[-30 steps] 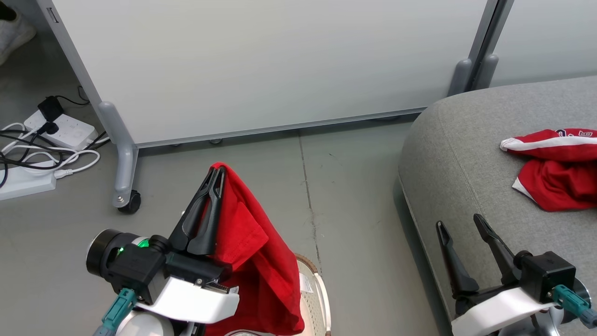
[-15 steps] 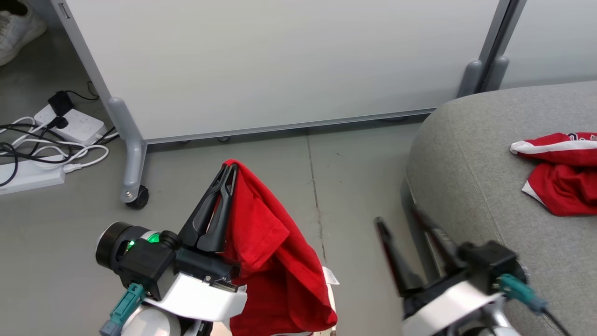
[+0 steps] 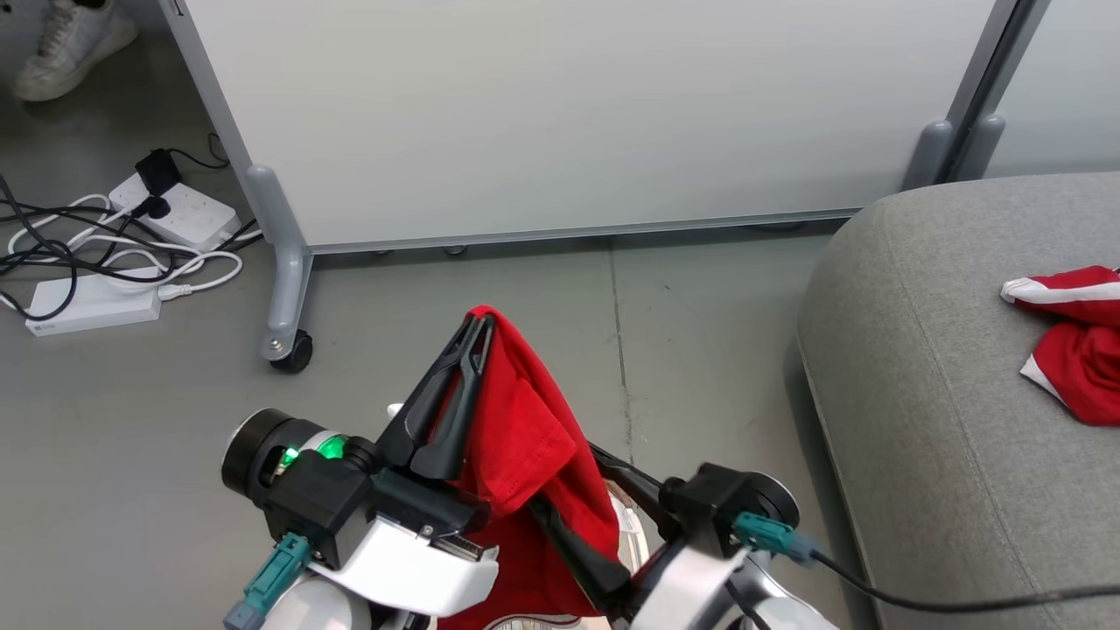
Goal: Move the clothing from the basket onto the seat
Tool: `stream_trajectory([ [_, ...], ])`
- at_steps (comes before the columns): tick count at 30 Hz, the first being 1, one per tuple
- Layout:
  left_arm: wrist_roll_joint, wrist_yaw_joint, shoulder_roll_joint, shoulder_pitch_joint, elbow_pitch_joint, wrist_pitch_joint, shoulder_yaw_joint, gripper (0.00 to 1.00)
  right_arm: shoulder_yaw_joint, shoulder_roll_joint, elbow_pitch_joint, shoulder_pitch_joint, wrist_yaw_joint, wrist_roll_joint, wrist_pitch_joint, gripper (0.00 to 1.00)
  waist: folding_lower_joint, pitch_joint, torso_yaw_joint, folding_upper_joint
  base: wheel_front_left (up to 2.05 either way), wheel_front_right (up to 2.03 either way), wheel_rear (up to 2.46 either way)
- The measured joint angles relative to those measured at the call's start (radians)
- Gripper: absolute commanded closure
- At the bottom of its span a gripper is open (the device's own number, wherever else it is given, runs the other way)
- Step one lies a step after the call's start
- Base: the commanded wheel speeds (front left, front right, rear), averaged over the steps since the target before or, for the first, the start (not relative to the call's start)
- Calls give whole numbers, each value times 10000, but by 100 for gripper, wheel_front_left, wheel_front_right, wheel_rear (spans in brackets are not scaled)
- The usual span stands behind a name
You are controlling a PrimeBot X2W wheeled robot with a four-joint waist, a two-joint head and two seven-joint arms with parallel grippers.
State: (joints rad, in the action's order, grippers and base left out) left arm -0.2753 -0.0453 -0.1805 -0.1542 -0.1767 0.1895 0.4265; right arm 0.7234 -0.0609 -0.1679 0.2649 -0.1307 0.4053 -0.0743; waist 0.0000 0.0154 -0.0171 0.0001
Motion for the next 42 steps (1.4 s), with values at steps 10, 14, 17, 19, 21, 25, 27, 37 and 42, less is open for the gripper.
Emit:
stream_trajectory([
  [10, -33, 50, 42, -18, 6, 33, 211, 100, 1214, 82, -2050, 1596, 0, 932, -531, 100, 0, 122, 219, 0, 0, 0, 0],
  [14, -67, 61, 19, -24, -8, 56, 228, 100, 1348, 96, -2447, 2000, 0, 1277, -972, 100, 0, 147, 191, 0, 0, 0, 0],
  [17, -33, 48, 15, -93, -50, 132, 238, 71, 1290, 98, -2583, 2178, 0, 1423, -1239, 100, -1, 168, 155, 0, 0, 0, 0],
  [19, -21, 46, 19, -159, -90, 153, 267, 0, 1170, 104, -2614, 2296, 0, 1471, -1360, 100, 0, 185, 128, 0, 0, 0, 0],
  [21, 13, 33, 17, -158, -84, 163, 291, 0, 961, 102, -2631, 2416, 0, 1490, -1465, 100, 0, 204, 104, 0, 0, 0, 0],
  [25, 199, 42, -77, -156, -59, 102, 510, 0, 527, 104, -2652, 2641, 0, 1467, -1582, 100, 0, 243, -1, 0, 0, 0, 0],
  [27, 267, 105, -142, -148, 4, -73, 700, 0, 267, 90, -2679, 2738, 0, 1411, -1628, 100, 0, 277, -72, 0, 0, 0, 0],
  [37, 554, 604, -454, 81, 857, -888, 1743, 0, -587, -165, -2918, 2812, 0, 1133, -1607, 100, 0, 460, -647, 0, 0, 0, 0],
  [42, 625, 721, -543, 146, 1172, -907, 1987, 0, -846, -272, -2963, 2754, 0, 1099, -1559, 100, 0, 566, -1127, 0, 0, 0, 0],
])
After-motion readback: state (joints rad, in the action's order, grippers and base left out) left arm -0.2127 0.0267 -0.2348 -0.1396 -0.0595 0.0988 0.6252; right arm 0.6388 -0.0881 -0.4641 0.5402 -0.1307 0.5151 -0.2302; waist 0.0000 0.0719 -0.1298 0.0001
